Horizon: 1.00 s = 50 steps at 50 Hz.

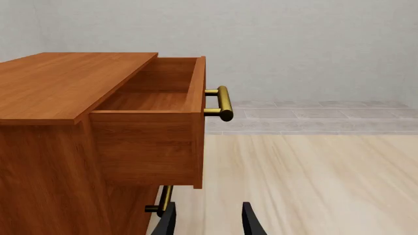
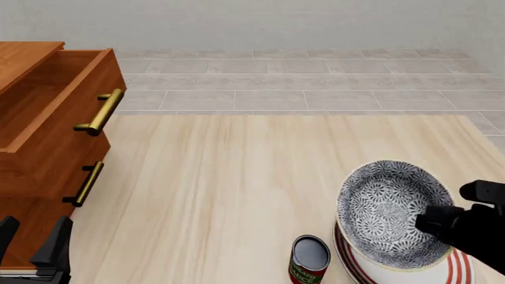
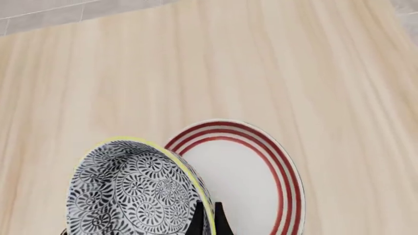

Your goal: Put the bowl on the plate.

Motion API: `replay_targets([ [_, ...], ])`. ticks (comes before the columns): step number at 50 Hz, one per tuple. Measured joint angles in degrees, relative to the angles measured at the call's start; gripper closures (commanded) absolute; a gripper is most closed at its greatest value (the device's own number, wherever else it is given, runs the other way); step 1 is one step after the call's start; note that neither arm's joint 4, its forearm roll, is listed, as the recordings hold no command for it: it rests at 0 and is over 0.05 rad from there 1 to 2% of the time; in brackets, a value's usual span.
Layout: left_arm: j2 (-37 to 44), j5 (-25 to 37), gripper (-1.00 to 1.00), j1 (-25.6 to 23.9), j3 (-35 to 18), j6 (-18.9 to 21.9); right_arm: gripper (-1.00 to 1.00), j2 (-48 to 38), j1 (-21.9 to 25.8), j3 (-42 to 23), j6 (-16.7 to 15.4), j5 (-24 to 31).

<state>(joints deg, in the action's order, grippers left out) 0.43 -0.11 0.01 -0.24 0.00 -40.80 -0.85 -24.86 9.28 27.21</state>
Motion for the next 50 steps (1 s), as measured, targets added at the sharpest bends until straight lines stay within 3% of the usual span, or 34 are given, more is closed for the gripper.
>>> replay_targets([
  [22,0.0,0.0,-1.00,0.0,0.0,0.0,1.00,6.9,-4.0,5.0,1.5,2.6],
  [50,0.0,0.0,-1.00,0.0,0.0,0.0,1.00,3.7,-6.6,12.1,3.6,-5.1],
])
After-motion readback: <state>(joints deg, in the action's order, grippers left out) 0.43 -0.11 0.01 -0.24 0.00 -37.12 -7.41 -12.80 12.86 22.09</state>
